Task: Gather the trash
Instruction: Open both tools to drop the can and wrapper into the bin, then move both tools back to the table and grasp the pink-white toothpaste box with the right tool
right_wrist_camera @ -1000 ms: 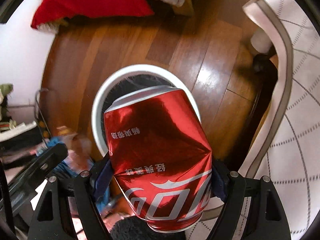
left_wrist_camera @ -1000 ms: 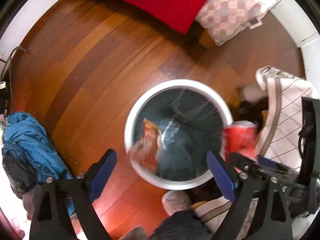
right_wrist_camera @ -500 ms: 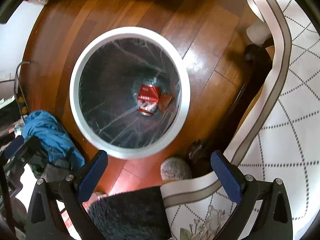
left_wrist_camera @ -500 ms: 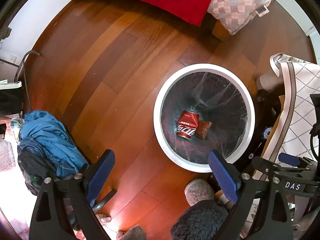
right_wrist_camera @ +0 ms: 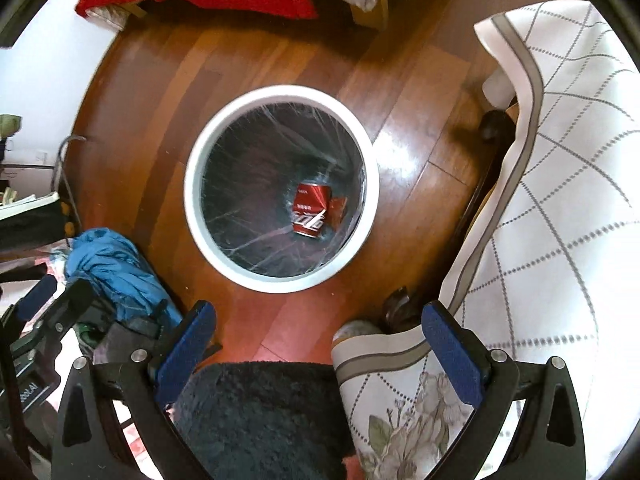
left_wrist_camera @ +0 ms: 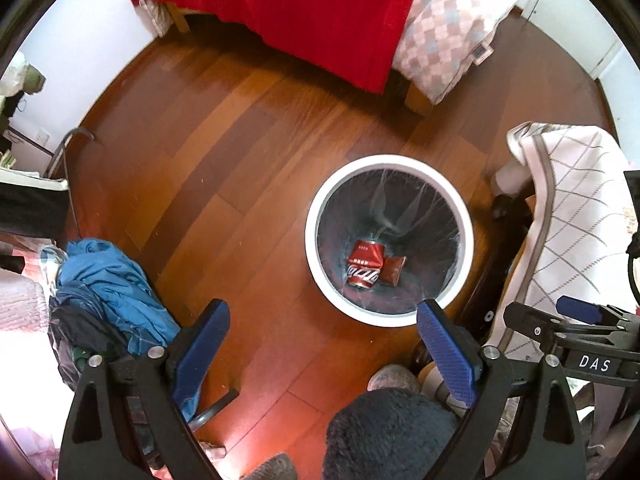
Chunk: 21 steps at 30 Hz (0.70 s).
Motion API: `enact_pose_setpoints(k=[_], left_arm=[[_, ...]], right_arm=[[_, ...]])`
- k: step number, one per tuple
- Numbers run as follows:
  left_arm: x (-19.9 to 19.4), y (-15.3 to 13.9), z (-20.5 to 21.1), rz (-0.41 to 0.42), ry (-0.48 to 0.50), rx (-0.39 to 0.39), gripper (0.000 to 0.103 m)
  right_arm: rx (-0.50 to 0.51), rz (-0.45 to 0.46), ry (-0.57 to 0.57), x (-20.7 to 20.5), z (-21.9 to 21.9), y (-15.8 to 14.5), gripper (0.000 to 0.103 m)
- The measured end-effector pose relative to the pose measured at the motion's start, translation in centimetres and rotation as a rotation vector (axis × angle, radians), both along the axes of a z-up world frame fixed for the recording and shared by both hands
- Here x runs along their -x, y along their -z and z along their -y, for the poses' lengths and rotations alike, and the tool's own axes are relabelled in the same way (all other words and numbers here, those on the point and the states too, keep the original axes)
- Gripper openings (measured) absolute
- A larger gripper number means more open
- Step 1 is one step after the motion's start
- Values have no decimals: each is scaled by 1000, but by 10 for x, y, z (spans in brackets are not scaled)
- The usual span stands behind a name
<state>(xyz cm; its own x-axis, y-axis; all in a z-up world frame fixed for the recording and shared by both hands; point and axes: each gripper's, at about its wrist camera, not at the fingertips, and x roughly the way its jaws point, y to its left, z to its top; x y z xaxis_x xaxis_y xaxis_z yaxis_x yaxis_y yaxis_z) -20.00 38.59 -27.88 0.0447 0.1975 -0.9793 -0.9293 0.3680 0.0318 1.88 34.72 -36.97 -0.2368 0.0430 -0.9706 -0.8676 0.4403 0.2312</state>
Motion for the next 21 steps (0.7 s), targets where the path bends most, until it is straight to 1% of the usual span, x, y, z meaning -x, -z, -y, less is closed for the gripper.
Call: enact_pose_setpoints(k=[5,6,9,11,13,16,18,19,21], left_arm=[[-2,-39,26,41,18,-108,95],[-2,-47,32,44,20,-133,95],[-2,-68,49,67,29,-186,95],[-2,-80,60,76,31,-217,95],[-5,-97,75,77,43,-271,95],[-13,-116,99,60,53,-350,95],[-24,-121,119,79,71,-369,95],[-28,-122,127,96,82,-365,95],[-46,-116,148,135,121,-336,95]], right_arm=[[-106,40,-7,4,19,-41,103],[-138,68,-5,4,26,-55,103],[-216,103,5,3,43,-88,103],[-258,106,17,1,54,-106,103],[-311,113,33,-3,68,-129,103],[-385,97,59,-11,98,-160,103],[-423,72,96,-22,128,-178,103],[-433,71,113,-26,139,-184,103],[-437,87,163,-39,176,-191,103]])
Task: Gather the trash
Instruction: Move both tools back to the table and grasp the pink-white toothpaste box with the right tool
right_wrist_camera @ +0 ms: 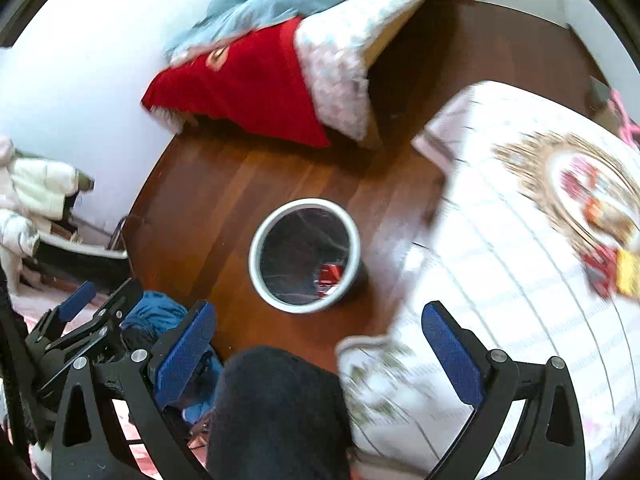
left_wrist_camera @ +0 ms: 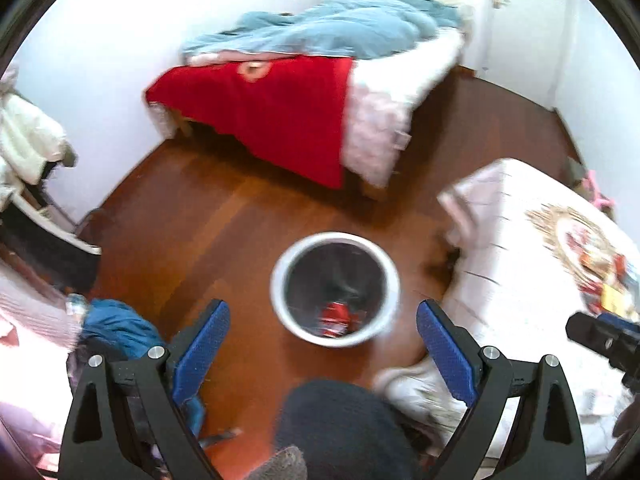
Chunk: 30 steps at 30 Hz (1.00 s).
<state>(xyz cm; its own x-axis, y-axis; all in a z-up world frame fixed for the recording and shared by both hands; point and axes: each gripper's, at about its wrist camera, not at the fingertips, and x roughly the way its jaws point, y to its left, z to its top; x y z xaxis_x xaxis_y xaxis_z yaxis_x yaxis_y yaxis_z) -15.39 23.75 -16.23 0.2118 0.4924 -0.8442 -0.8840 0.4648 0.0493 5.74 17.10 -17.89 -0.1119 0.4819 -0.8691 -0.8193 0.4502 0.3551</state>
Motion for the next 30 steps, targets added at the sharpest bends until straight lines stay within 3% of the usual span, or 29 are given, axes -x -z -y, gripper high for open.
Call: enact_pose_setpoints(k=[7,11,13,16,23,25,27,28,30], left_arm=[[-94,59,79,-35,229,132,95],[-147,104,120,-122,336,186,95],[-167,118,141,-160,370,183,95],[-185,137,161,-204,412,182,95],[-196,151,175,-231,423,176,97],[-198,150,174,-236,421,174,97],[-200,152,175,-240,418,175,97],[-198,151,177,-242,417,173,97],[-202,152,175,-251,414,167,97]], right_arm=[[154,22,237,-67,135,35,103],[271,37,361,-109,208,69,103],[351,78,310,-119,228,84,103],[494,193,131,-120,231,108,103],[548,384,-114,-124,219,134,103],[556,384,-142,-127,217,142,103],[531,352,-146,-132,215,145,92],[524,341,-140,-132,216,146,77],[487,285,-84,-142,219,144,72]])
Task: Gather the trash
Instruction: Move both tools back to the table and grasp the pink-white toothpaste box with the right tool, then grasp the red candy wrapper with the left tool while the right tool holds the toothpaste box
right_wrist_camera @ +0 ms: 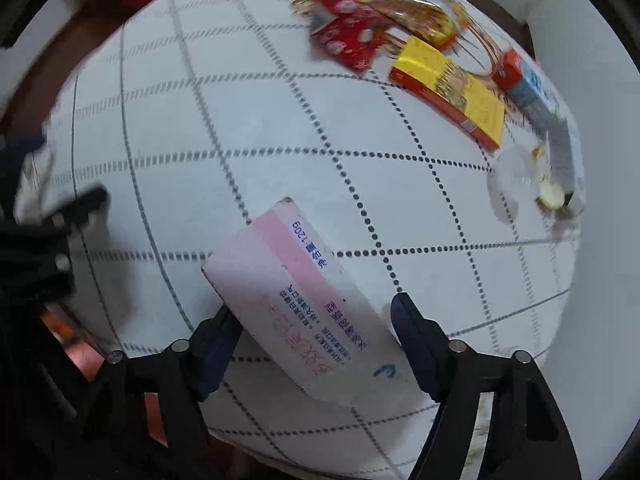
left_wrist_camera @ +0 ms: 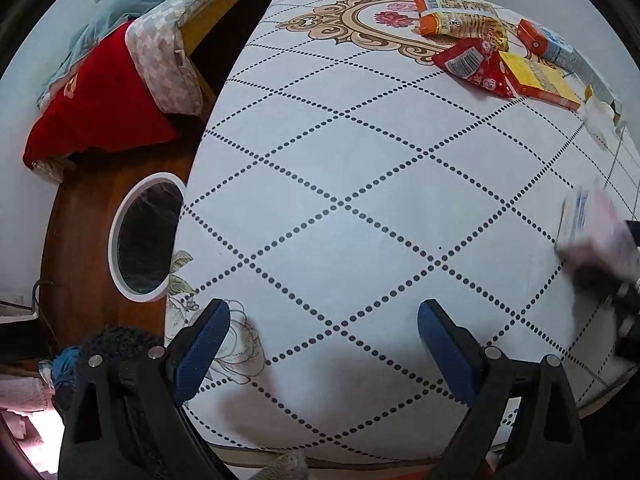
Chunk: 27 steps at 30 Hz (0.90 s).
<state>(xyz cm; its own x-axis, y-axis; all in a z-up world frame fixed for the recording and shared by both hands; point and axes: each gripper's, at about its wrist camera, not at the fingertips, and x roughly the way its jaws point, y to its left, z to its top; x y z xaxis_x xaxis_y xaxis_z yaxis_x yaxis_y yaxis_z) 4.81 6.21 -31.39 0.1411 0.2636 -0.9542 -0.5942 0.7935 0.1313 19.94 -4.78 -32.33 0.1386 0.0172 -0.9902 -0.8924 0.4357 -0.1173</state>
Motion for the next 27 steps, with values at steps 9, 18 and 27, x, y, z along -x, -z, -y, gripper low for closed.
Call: enact_pose_setpoints(k=[9,18,27], left_arm=[[-55,-12,-15,26,26,5,97],[-141,-29,-41,122,55,121,95],[-192,-12,-45,149,106,221,45]], right_arm=[[-257,-172,557,-105,57,-19,57],[-258,-172,730,-169,69,-17,58],[-207,-120,663,-155,57,-3,61]])
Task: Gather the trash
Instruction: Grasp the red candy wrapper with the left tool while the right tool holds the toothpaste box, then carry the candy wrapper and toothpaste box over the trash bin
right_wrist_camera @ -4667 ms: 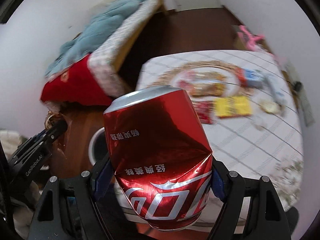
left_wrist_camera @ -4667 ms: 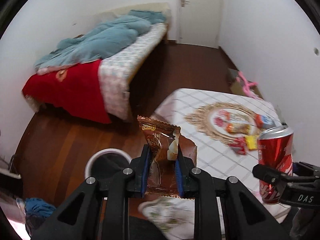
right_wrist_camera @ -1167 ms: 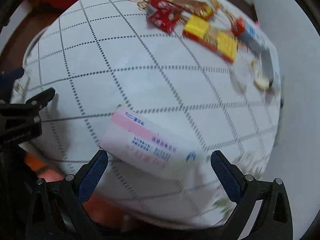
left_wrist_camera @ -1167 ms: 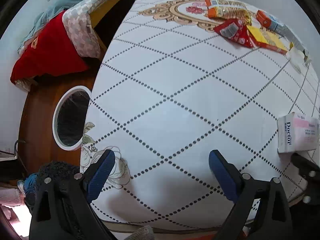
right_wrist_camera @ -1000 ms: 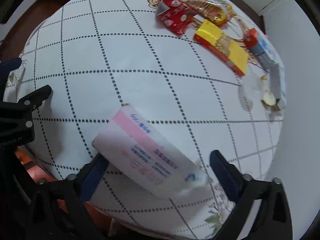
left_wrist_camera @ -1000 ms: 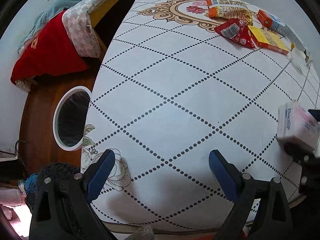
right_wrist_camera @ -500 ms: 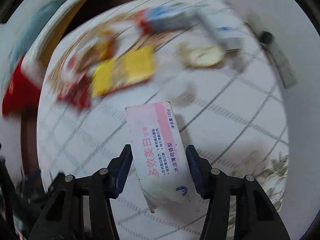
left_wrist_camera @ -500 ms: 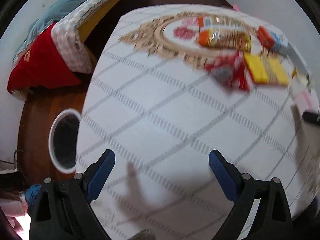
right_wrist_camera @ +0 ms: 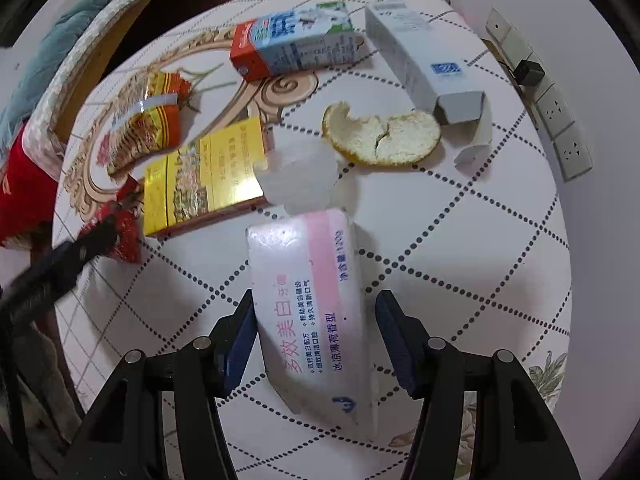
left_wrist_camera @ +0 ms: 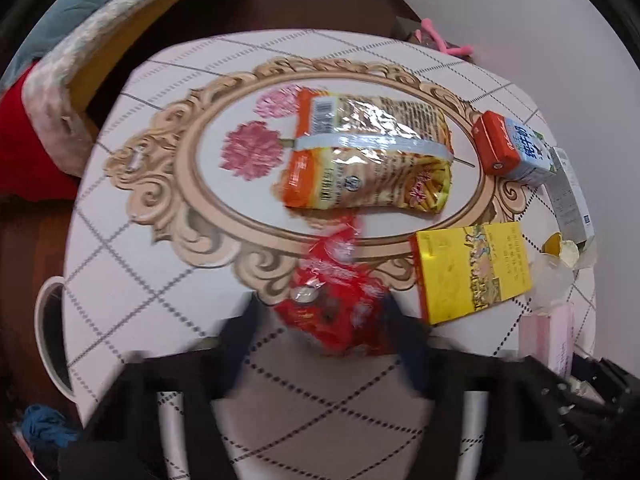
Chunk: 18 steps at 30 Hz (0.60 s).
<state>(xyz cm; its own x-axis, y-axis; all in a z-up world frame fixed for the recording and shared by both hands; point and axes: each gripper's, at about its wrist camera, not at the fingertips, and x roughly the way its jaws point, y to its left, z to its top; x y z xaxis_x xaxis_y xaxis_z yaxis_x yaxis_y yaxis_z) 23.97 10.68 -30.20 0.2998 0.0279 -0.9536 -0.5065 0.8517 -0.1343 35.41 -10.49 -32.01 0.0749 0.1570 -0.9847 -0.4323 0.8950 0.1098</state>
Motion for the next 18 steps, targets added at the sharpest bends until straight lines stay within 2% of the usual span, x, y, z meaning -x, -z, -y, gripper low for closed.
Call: enact_pose_setpoints(k=[1,2,6,10,18], left_arm=[[-2,-1,-1,6,1,-9,40],[-2,-4,1,20,8,-20,22],[10,-16,10,32,22,-90,9],[37,-32,16,57,20,-184,9],[97,-76,1,138,-31,-263,7]], right_arm=[[5,15,-5,3,-2,0,57],[26,34,-15,6,-4,0,52],[18,56,-26,16,-7,-2,51],[-10,82,-27,29,-5,-14,51],[-113,132,-81,66,-22,-57,51]])
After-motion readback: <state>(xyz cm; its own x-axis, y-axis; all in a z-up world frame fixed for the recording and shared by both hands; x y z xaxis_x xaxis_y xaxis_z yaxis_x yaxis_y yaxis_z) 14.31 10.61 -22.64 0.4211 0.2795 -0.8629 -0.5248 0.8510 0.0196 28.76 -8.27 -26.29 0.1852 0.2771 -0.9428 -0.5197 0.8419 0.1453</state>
